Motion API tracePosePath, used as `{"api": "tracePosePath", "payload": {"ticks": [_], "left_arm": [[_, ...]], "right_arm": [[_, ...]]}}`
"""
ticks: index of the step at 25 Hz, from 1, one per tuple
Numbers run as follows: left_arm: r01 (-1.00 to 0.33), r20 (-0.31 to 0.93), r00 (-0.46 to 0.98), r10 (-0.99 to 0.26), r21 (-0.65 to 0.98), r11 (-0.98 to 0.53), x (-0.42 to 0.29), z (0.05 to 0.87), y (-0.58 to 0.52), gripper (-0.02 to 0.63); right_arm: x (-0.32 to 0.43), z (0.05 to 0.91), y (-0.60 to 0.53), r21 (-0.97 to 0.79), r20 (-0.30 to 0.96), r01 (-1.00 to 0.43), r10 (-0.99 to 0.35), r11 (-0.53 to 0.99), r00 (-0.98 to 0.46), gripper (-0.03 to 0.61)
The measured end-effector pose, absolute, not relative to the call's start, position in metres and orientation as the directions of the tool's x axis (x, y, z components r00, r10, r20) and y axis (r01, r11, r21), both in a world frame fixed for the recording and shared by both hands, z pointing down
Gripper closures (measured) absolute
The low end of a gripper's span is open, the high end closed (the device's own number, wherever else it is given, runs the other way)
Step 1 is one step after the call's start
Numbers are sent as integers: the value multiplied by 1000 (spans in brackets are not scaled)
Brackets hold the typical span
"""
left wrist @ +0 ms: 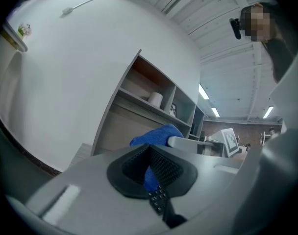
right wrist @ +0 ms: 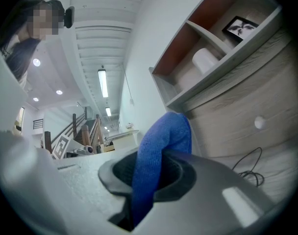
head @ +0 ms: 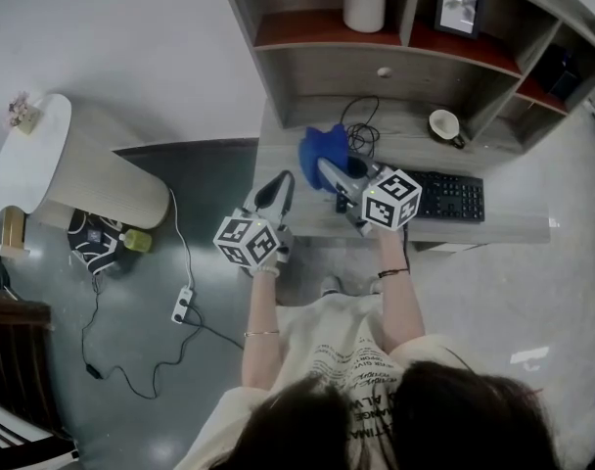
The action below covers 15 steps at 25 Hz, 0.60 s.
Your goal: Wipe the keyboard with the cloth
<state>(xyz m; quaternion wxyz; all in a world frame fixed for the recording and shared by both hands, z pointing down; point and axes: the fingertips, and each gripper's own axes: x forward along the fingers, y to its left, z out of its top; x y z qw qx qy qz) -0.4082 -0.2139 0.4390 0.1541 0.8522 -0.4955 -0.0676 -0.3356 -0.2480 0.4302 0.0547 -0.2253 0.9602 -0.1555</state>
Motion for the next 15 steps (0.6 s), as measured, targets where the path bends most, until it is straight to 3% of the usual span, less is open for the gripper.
{"api": "tracePosePath", "payload": {"ticks": [15], "left_arm": [[-813,51,530,-846,312,-491,-405,441,-221,615]], "right_arm": [[-335,430,-253,-316,-46,-427,-463,847,-885,521]]}}
